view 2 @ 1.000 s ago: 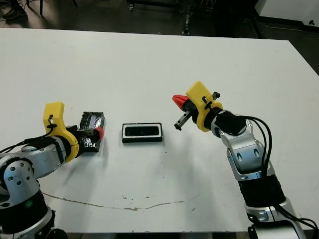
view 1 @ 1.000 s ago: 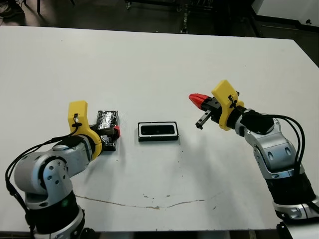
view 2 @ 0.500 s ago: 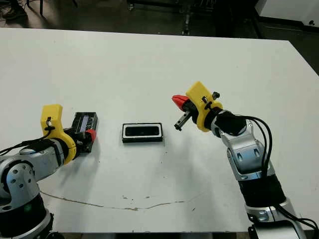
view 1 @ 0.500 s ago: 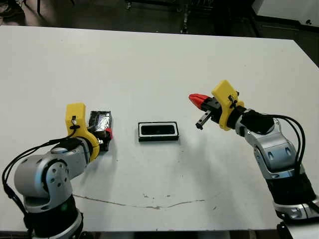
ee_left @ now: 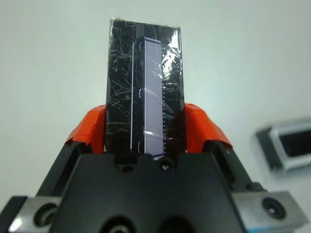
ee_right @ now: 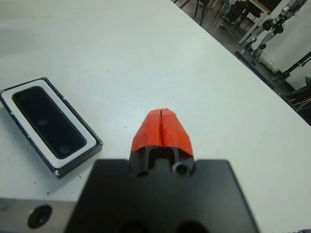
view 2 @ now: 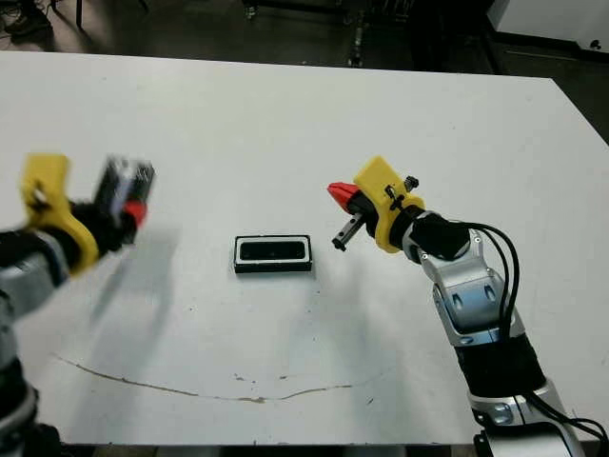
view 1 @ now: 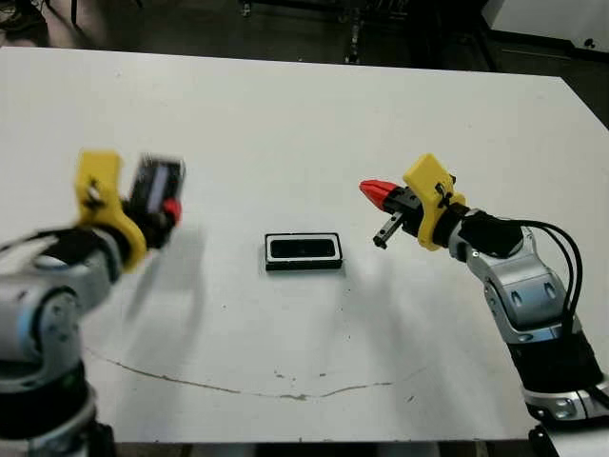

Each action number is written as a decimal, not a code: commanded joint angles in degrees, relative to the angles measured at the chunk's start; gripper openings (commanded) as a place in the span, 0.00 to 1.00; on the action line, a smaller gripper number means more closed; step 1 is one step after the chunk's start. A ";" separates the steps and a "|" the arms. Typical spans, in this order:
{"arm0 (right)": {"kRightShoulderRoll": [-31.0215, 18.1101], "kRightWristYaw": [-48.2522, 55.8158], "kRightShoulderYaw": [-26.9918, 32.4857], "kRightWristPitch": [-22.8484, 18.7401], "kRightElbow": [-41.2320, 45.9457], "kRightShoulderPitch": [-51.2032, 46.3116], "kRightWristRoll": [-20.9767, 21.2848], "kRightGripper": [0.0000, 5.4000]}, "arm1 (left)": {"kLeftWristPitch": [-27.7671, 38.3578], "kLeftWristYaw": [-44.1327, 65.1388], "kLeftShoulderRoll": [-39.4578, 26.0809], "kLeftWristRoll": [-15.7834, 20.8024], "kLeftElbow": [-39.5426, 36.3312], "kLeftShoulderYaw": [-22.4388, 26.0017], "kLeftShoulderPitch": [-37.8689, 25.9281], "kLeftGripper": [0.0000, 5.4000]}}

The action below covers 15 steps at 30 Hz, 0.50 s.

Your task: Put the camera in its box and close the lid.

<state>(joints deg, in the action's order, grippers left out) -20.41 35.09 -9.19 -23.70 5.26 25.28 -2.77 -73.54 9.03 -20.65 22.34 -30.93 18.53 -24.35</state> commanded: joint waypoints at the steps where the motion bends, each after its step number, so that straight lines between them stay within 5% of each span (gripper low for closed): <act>1: -0.56 -0.47 1.15 -0.84 0.55 -1.38 -0.87 0.00 | 5.43 6.35 -5.02 1.66 4.23 -0.50 -1.56 0.59; 8: -0.94 -0.80 2.53 -1.55 0.72 -1.92 -1.71 0.00 | 17.00 20.31 -13.31 3.87 14.33 -3.92 -6.29 0.59; 15: -2.20 -0.14 5.13 -1.20 -1.98 -0.51 -2.88 0.00 | 30.39 32.87 -19.58 0.82 21.73 -12.19 -9.41 0.59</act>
<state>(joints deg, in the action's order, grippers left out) -21.17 34.59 -5.21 -24.76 4.30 24.23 -5.10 -45.37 39.44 -38.76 23.85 -10.64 8.13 -32.63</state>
